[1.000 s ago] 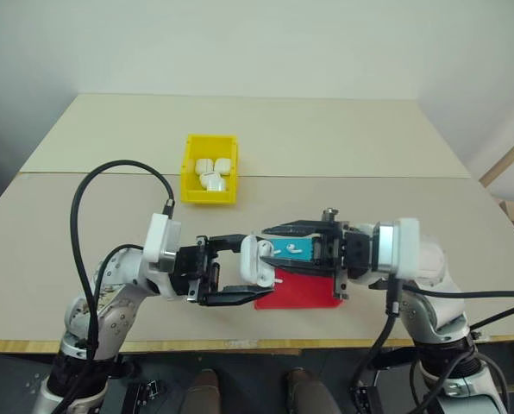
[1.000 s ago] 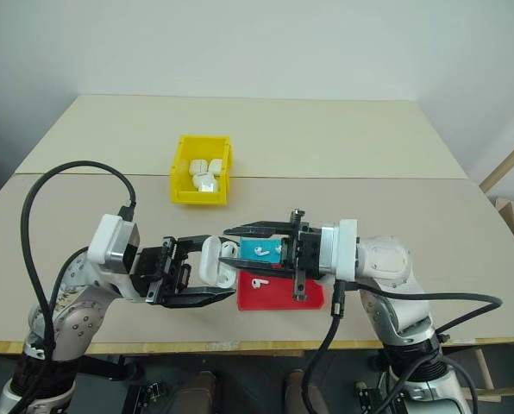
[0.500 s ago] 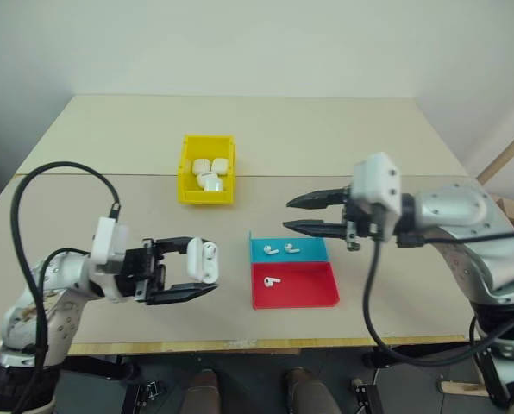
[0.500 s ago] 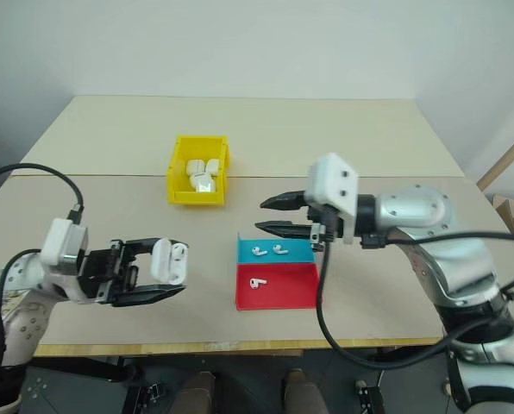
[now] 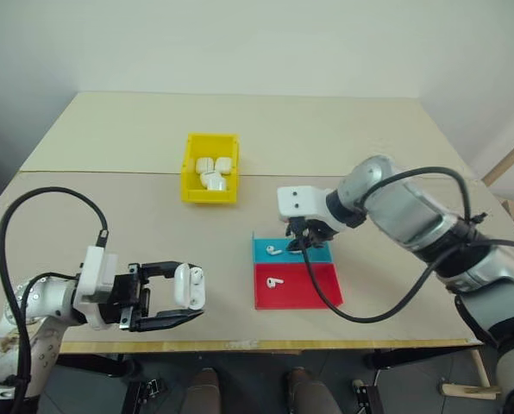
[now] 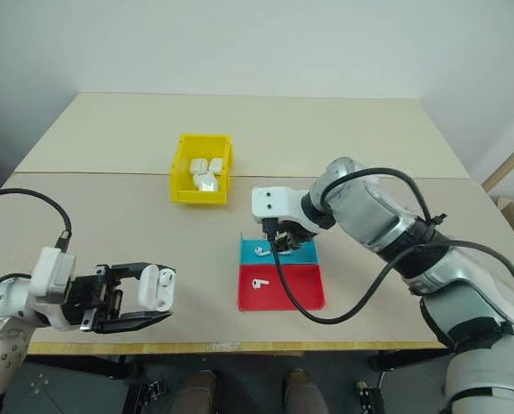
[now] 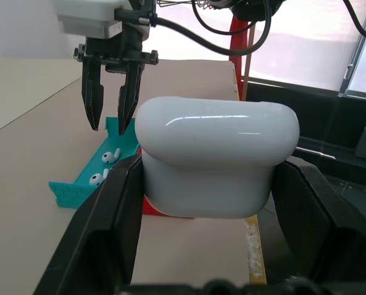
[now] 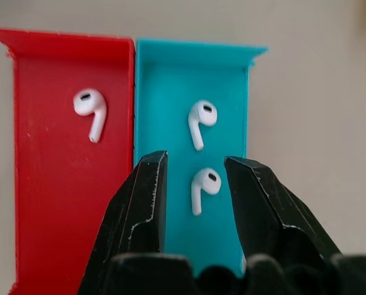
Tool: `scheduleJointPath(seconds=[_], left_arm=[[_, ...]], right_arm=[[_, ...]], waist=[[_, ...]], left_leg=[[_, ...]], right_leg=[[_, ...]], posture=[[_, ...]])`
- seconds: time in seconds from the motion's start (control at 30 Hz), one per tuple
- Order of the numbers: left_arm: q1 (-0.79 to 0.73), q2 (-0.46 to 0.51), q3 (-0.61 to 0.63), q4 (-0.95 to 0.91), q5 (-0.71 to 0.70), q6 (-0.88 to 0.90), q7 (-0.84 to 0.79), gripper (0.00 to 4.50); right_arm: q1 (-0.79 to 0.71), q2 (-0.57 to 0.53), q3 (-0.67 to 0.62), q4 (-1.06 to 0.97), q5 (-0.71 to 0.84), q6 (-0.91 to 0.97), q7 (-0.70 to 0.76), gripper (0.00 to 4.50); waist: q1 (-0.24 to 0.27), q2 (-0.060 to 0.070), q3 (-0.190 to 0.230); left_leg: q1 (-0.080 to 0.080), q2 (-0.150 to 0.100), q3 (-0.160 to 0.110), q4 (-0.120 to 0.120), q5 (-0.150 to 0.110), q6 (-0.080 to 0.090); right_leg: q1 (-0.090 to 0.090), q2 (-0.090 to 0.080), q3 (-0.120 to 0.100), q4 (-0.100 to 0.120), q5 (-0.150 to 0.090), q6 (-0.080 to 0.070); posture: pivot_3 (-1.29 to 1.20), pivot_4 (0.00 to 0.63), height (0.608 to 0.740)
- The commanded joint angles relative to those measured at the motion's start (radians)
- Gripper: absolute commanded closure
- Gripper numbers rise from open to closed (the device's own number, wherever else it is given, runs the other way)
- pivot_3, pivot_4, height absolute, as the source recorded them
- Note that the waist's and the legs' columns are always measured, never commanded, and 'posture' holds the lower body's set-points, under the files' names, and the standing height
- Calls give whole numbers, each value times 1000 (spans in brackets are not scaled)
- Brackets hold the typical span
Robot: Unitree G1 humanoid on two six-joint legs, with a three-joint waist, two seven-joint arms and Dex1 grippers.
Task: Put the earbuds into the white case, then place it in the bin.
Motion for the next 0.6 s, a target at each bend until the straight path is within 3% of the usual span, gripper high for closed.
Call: scheduleJointPath(seconds=[0.03, 0.6], left_arm=[[-2, -12, -7, -36, 4, -29, 18, 1669], [-8, -38, -57, -43, 20, -60, 43, 1669]], right_arm=[[-39, 18, 15, 24, -65, -8, 38, 2614], [-47, 160, 35, 173, -237, 0, 68, 2614]], waist=[[-1, 0, 0], [-4, 0, 0]], left_leg=[[0, 0, 0, 0, 0, 0], [0, 0, 0, 0, 0, 0]], right_leg=[[0, 0, 0, 0, 0, 0], [0, 0, 0, 1, 0, 0]], posture=[[0, 150, 740], [0, 150, 740]])
